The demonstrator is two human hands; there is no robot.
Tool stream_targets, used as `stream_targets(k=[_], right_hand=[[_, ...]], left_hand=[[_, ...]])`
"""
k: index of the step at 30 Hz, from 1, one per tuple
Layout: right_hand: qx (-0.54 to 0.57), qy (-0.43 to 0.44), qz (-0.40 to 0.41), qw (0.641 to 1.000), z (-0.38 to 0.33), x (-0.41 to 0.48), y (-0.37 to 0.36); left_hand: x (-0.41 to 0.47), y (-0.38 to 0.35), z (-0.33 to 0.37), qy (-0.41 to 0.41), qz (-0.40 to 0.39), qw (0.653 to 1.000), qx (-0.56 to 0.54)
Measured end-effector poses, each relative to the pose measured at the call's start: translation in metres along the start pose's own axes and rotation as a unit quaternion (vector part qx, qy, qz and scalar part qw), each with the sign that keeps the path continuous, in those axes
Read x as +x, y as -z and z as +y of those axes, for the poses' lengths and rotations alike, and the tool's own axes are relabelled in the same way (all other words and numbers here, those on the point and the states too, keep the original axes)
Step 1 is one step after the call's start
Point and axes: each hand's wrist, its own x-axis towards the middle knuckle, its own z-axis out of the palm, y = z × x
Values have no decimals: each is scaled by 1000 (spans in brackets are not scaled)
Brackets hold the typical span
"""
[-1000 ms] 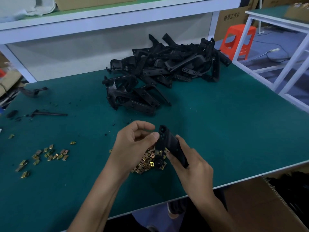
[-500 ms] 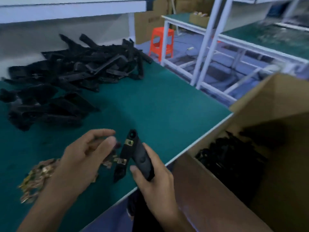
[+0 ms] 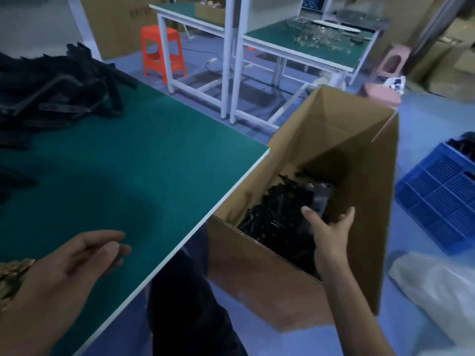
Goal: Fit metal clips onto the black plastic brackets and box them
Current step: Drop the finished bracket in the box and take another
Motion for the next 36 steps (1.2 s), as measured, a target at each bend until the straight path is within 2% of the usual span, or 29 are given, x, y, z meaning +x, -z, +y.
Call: stream_targets(k=[2, 5, 9, 12, 14, 16, 18, 20, 22, 23, 25, 28, 31, 33, 36], right_hand=[[-24, 19, -16, 999, -2, 3, -14], [-68, 96, -136, 984, 7, -28, -60], [-96, 224, -307, 920, 14, -105, -140], [-96, 273, -408, 866, 11, -165, -189], [-127, 294, -445, 836, 14, -190, -210], [-210, 342, -428, 810, 19, -202, -219], [-245, 373, -395, 803, 21, -205, -218], [-247, 391, -366, 808, 22, -206, -218], [-255, 425, -344, 798, 25, -208, -220], [-253, 442, -333, 794, 27, -209, -222], [-243, 464, -315, 792, 30, -210, -224], [-232, 485, -288, 792, 35, -208, -225], [-210, 488, -280, 800, 39, -207, -227], [-206, 483, -287, 801, 40, -206, -227], [-218, 438, -328, 808, 37, -206, -224]], left_hand=[[-4, 7, 2, 9, 15, 1000, 26], [-9, 19, 8, 28, 42, 998, 46], [-8, 44, 7, 63, 85, 991, 77], [-3, 67, 6, 97, 141, 983, 70], [2, 85, 5, 122, 185, 973, 62], [10, 104, 2, 144, 210, 965, 65], [24, 123, -4, 161, 238, 957, 47], [48, 144, -12, 181, 304, 934, -57], [74, 164, -15, 221, 361, 881, -212], [86, 173, -16, 235, 371, 856, -272], [107, 186, -22, 251, 371, 833, -326], [122, 194, -29, 261, 366, 839, -307], [120, 193, -23, 230, 357, 856, -295], [103, 185, -13, 193, 339, 874, -288], [57, 163, -1, 135, 305, 918, -216]])
